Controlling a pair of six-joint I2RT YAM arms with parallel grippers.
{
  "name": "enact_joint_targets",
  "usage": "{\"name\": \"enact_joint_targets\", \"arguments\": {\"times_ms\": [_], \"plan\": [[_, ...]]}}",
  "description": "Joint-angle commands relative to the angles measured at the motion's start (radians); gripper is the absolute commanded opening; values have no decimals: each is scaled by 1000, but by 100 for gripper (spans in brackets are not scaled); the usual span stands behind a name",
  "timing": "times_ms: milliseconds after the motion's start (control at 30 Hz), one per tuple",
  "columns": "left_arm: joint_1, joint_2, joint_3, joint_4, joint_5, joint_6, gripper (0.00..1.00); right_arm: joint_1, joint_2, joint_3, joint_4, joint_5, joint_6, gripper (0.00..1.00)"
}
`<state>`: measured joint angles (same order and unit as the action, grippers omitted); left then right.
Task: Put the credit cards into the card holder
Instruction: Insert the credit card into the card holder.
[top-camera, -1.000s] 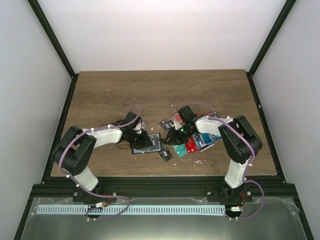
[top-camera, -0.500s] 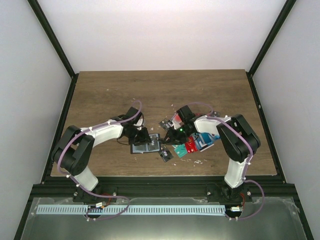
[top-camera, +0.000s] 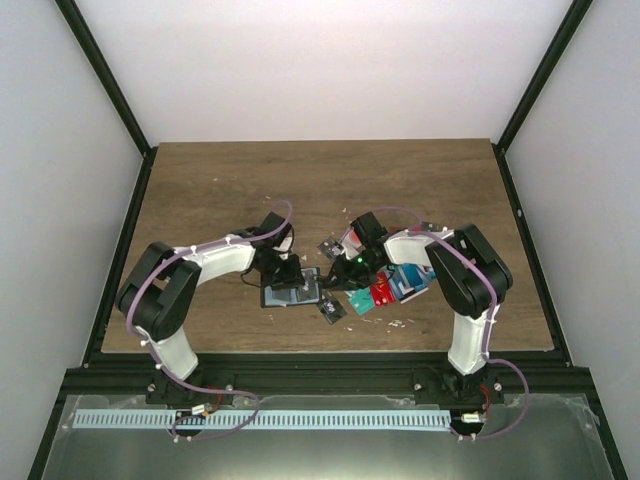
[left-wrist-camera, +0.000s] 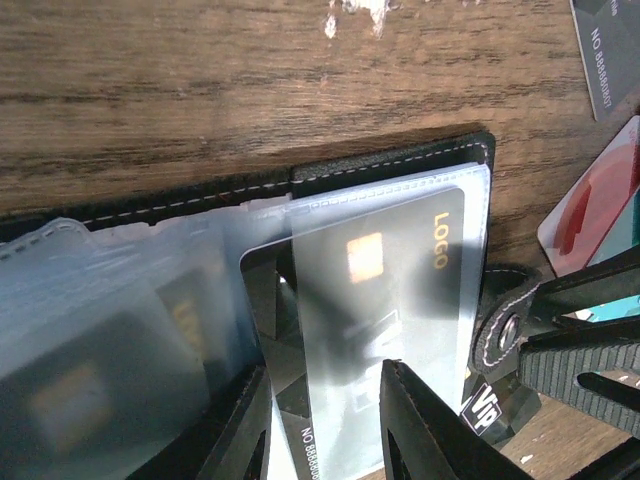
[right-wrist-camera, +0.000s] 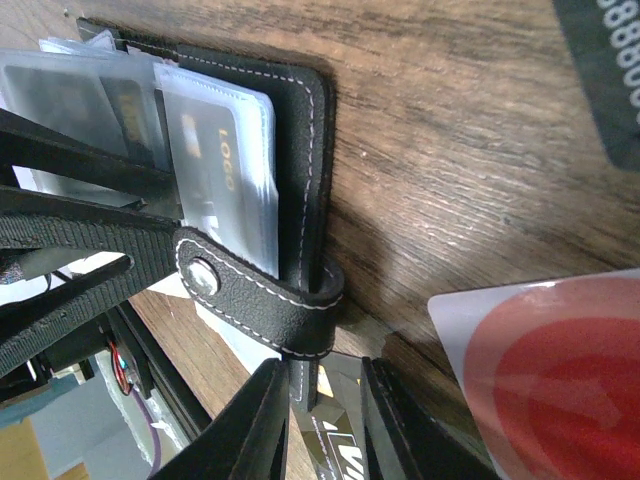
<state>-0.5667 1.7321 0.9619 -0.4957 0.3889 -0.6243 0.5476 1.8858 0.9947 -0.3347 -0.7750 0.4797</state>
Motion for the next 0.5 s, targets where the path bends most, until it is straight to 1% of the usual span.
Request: {"name": "enact_joint_targets", "arguments": {"times_ms": [0,233,367,467], "plan": [[-19,27,30,8,-11,4,32,10,23,37,12,-13,0,23],[-48,51,74,23,13,15,32,12,36,65,5,-15,1,22],[-52,20,87,12,4,18,32,12,28,68,-17,4,-16,22],[-51,-15,102,-33,-23,22,33,12,3,67,-47,29,-34,22]]}}
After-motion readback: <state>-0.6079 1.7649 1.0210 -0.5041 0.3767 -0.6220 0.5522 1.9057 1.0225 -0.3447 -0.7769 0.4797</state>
